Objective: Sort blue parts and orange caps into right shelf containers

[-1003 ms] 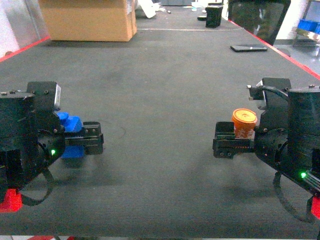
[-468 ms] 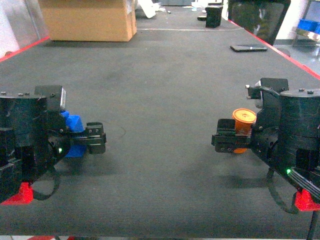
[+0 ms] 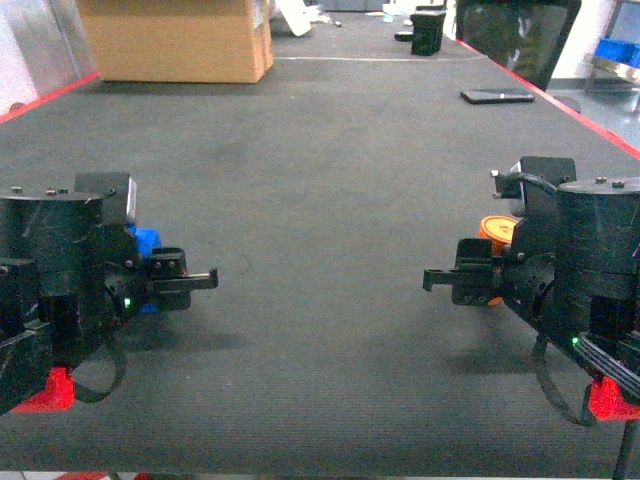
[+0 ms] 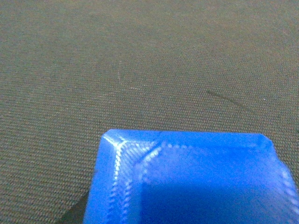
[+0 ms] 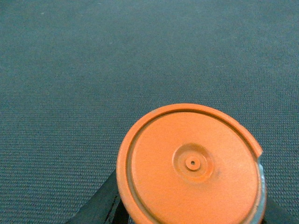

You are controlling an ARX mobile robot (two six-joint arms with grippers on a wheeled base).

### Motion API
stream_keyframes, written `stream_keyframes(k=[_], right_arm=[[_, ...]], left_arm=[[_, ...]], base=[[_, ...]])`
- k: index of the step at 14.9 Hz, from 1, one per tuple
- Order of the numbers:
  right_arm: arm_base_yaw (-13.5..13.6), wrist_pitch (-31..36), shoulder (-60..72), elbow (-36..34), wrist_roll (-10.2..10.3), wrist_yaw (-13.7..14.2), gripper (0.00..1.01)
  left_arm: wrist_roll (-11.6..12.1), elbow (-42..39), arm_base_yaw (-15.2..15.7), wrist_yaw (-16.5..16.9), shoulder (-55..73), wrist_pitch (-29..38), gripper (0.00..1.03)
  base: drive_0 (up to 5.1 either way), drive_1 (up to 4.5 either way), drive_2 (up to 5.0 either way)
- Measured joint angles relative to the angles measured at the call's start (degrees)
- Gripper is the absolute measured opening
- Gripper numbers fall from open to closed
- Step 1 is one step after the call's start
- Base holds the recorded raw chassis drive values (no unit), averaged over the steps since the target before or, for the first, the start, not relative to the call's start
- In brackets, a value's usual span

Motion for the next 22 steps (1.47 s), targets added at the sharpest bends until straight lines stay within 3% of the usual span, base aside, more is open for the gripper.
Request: stream_keyframes(k=[4,7,9,10,11,12,13,14,15,18,19,20,22], right_arm=[[0.7,6.2,-6.4,-8.2,-0.5,1.0,0.44],[1.1,4.3,-22.4,-19.3,-3.7,2.6,0.44],[0.8,0.1,-36.8,-28.3,-4.9,3.6,0.44],[0.2,-4.4,-46.8,-32.7,-5.3,4.2,0.44],[-0.7,-16.6,-67.2,-38.1,-5.4,4.6,0.44],[-0.9,-29.5,-85.9,-40.3,-5.4,5.7,0.44],[-0.9,-33.9,-92.8,-40.9,-5.4,6.3,0.44],[-0.5,-37.2,-99.6,-41.4,-5.4,7.5,0.44],[0.9,-36.4,-102.8,-41.9,-5.4,9.4,0.44],[2.1,-36.7,-103.3,-41.9,-5.4,9.4,0.44],[0.0,-43.5,-104.9,-41.0,-6.7,4.7,0.44],[-2.2,-46.0,-106.4,-41.6,-7.5,1.9,0.44],[-5.6,-46.7,-109.3,-43.3,-7.8,-1.8,0.44]], left_arm=[[-0.1,-7.1,0.3,-1.4,-4.5,6.5,0.42],[1.5,-16.4,0.1,-3.5,-17.7,14.1,0.42],[2.3,-25.3,-1.4,-6.7,-29.7,15.9,0.42],[3.2,-30.3,-3.3,-8.8,-37.2,14.9,0.42],[5.0,-36.4,-7.0,-12.0,-51.2,9.8,0.42],[6.2,-39.7,-8.8,-14.9,-64.6,2.4,0.42],[6.7,-40.3,-9.2,-15.5,-69.9,-1.0,0.42],[7.1,-40.3,-9.3,-15.7,-74.2,-3.7,0.42],[7.7,-40.2,-9.7,-15.7,-77.4,-6.8,0.42],[7.9,-40.0,-10.0,-15.8,-76.8,-7.9,0.42],[7.4,-39.1,-7.0,-7.7,-80.9,-17.6,0.42],[7.0,-39.7,-4.8,-1.8,-84.8,-22.1,0.42],[6.5,-42.1,-1.4,4.5,-89.9,-25.5,0.42]], base=[[0.0,0.00,0.0],[0.0,0.00,0.0],[0.0,0.00,0.0],[0.0,0.00,0.0],[0.0,0.00,0.0],[0.0,0.00,0.0],[0.0,0.00,0.0],[0.0,0.00,0.0],[0.0,0.00,0.0],[0.0,0.00,0.0],[0.0,0.00,0.0],[0.0,0.00,0.0],[0.0,0.00,0.0]])
